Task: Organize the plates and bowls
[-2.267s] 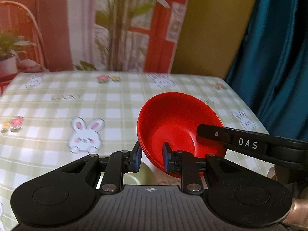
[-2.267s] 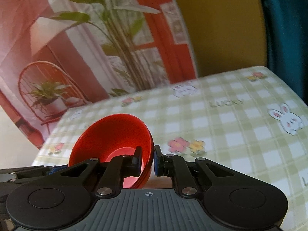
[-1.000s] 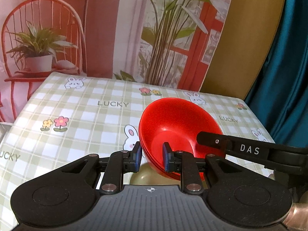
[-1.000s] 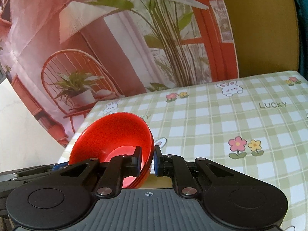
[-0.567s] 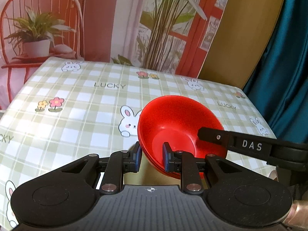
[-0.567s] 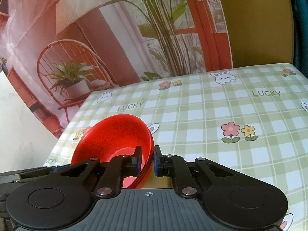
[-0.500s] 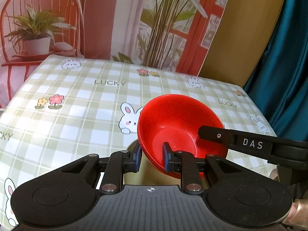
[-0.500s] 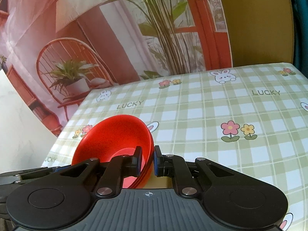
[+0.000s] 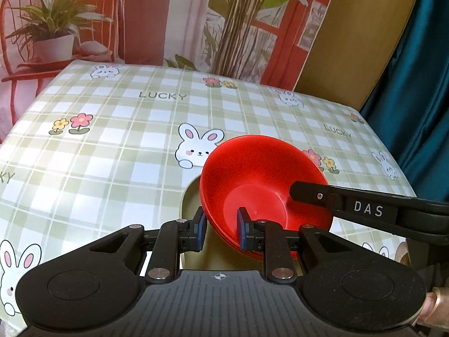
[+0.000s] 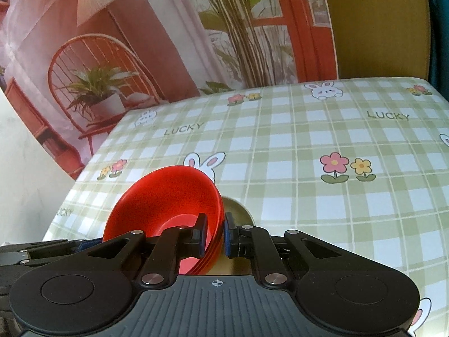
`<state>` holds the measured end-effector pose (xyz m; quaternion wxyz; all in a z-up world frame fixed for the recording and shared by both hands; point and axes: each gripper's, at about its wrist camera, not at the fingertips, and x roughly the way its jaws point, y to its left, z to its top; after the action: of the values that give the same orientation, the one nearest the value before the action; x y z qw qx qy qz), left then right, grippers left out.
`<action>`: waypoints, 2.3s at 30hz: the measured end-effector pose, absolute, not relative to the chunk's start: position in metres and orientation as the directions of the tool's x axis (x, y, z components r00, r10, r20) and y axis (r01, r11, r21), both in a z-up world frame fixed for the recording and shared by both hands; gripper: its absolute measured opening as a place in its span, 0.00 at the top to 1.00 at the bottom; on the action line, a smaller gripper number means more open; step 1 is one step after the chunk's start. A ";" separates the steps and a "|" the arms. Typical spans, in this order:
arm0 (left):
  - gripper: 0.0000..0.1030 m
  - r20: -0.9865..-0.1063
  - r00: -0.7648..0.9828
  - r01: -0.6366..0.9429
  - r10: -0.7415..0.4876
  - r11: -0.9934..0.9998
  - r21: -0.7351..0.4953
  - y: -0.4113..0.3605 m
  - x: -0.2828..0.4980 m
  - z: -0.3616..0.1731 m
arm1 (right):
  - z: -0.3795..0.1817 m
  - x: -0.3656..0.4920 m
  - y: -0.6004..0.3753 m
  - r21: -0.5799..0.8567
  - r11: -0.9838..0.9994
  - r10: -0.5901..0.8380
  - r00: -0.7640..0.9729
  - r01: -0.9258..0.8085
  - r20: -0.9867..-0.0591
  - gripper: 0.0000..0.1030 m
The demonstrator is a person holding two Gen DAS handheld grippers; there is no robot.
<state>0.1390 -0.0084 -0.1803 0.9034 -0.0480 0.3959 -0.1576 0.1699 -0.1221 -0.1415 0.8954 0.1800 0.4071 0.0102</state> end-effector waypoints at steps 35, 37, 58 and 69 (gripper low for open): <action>0.77 -0.732 0.615 0.246 -0.294 0.953 -0.177 -0.013 0.135 -0.193 | -0.154 0.163 -0.114 0.260 0.960 0.146 0.616 0.099 -0.774 0.85; 0.77 -0.730 0.621 0.243 -0.287 0.955 -0.170 -0.014 0.134 -0.192 | -0.153 0.162 -0.113 0.248 0.963 0.137 0.614 0.100 -0.777 0.83; 0.37 -0.648 0.731 0.212 -0.214 0.974 -0.082 -0.006 0.120 -0.160 | -0.123 0.147 -0.113 0.172 0.980 0.060 0.674 0.101 -0.736 0.57; 0.25 -0.609 0.778 0.157 -0.152 0.987 -0.046 -0.002 0.112 -0.148 | -0.111 0.136 -0.119 0.159 0.978 0.020 0.695 0.136 -0.718 0.09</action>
<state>0.1115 -0.0020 -0.1483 0.9429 0.0037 0.3229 -0.0820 0.1359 -0.1187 -0.1107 0.9152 0.1002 0.3891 -0.0315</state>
